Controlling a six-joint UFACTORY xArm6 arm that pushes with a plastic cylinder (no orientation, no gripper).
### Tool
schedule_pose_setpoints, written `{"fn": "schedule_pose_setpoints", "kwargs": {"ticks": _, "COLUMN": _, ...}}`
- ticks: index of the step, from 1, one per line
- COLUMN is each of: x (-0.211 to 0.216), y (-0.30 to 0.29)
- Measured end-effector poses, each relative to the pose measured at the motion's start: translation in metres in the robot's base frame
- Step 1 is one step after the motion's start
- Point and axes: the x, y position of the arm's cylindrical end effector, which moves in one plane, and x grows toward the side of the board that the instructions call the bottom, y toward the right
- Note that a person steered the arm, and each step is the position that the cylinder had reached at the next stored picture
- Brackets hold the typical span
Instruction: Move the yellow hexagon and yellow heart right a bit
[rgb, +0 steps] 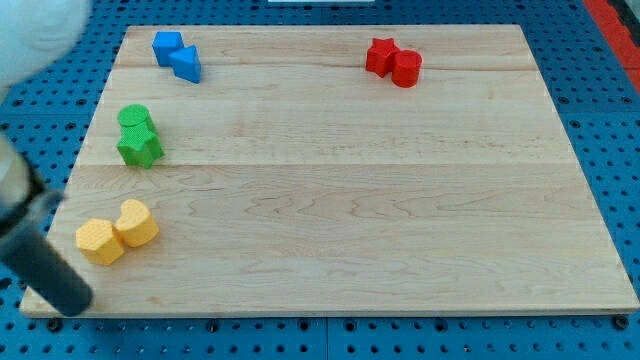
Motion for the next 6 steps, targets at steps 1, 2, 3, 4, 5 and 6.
{"fn": "schedule_pose_setpoints", "kwargs": {"ticks": 1, "x": -0.037, "y": 0.0}}
{"fn": "schedule_pose_setpoints", "kwargs": {"ticks": 2, "x": -0.044, "y": 0.001}}
{"fn": "schedule_pose_setpoints", "kwargs": {"ticks": 3, "x": -0.044, "y": 0.024}}
{"fn": "schedule_pose_setpoints", "kwargs": {"ticks": 4, "x": -0.037, "y": 0.009}}
{"fn": "schedule_pose_setpoints", "kwargs": {"ticks": 5, "x": -0.05, "y": -0.06}}
{"fn": "schedule_pose_setpoints", "kwargs": {"ticks": 6, "x": -0.068, "y": -0.024}}
